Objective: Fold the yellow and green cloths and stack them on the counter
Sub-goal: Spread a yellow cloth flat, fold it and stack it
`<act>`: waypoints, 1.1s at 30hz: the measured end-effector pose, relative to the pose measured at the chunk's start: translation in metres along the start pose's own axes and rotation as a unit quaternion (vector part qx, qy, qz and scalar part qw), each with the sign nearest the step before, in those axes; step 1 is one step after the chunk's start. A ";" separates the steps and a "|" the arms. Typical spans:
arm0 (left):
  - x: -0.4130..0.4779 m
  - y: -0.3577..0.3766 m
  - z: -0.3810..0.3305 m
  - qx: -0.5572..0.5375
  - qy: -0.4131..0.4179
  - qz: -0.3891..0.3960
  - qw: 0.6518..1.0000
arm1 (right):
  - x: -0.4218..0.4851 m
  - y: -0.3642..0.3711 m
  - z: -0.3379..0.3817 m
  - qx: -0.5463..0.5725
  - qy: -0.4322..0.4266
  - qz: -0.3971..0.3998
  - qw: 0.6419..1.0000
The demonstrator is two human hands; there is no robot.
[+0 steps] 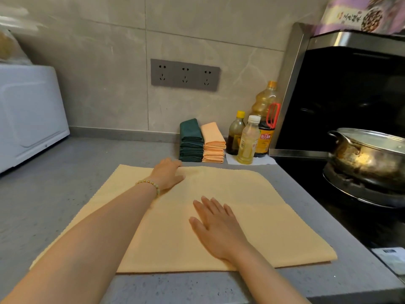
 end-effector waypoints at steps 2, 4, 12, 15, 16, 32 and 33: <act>-0.008 -0.013 -0.010 -0.045 0.027 -0.040 0.998 | 0.000 -0.001 0.000 0.003 0.002 -0.003 1.000; -0.023 -0.032 -0.028 -0.020 0.083 -0.073 0.994 | -0.002 -0.003 0.001 0.011 0.000 -0.008 1.000; -0.154 -0.076 -0.115 0.196 0.411 -0.154 0.877 | -0.050 -0.103 -0.004 -0.011 -0.054 -0.388 0.920; -0.181 -0.064 -0.103 0.230 0.380 -0.085 0.892 | -0.054 -0.097 -0.011 -0.158 -0.045 -0.310 0.936; -0.186 -0.061 -0.097 0.240 0.356 -0.055 0.901 | -0.055 -0.089 -0.013 -0.182 -0.059 -0.263 0.946; -0.212 -0.054 -0.091 0.157 0.130 0.098 0.974 | -0.073 -0.064 -0.028 -0.093 -0.111 -0.137 0.980; -0.213 -0.049 -0.106 0.121 0.171 0.072 0.975 | -0.076 -0.063 -0.025 -0.089 -0.125 -0.139 0.978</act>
Point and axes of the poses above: each hand's wrist, its own x-axis towards the middle knuckle, its own y-axis out of the palm, z = x × y, the point moved 8 cm from there along x, towards the middle knuckle, and after that the axes turned 8 degrees about y, right-handed, at the moved point
